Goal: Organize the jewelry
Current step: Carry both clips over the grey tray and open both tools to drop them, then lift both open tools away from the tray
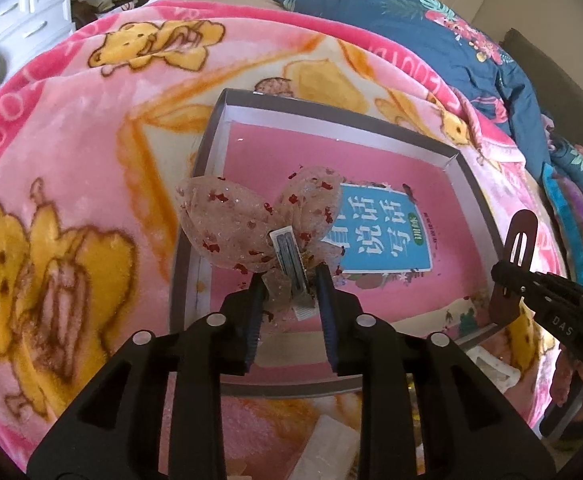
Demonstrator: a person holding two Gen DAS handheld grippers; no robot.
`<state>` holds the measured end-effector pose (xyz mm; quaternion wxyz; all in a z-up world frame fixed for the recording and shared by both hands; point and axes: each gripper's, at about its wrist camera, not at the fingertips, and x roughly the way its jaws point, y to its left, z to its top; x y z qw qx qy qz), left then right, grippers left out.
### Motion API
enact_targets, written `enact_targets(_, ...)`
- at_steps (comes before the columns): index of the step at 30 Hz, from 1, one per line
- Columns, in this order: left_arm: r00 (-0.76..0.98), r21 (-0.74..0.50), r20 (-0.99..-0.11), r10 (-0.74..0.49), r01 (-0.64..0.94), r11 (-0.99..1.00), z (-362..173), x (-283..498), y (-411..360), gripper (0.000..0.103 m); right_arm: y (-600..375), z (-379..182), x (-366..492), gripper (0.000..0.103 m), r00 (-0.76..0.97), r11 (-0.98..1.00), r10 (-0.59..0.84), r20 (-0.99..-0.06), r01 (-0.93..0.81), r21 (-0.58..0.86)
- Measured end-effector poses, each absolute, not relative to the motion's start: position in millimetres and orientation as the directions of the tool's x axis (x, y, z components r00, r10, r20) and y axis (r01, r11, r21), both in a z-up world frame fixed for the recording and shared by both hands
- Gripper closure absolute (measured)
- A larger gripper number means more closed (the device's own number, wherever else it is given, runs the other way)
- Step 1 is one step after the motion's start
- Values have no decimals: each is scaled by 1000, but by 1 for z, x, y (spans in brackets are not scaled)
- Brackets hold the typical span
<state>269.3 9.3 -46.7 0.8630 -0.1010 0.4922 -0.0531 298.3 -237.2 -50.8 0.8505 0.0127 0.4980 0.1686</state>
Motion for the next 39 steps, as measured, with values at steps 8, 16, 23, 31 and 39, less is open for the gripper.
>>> enact_targets(8,502,-222,-844,-187,-11,975,-51,268,10,75,-243,-54,301,85,429,948,299,-853,-235,214)
enact_targets(16,513,-223,-839,-181,-20,975,-46,265,13,62,-260,-30,285,52,491,941,334,-805,-215,260)
enact_targets(23,550,-224,-816,-176,-20,974,-27,259,16,44,-271,0,263,35,566,941,338,-752,-217,259)
enact_targets(31,608,-222,-775,-172,-7,975,8,239,17,22,-281,27,241,29,612,933,358,-705,-221,283)
enact_targets(39,667,-225,-727,-165,-4,974,47,213,23,12,-286,54,215,25,650,924,382,-657,-243,296)
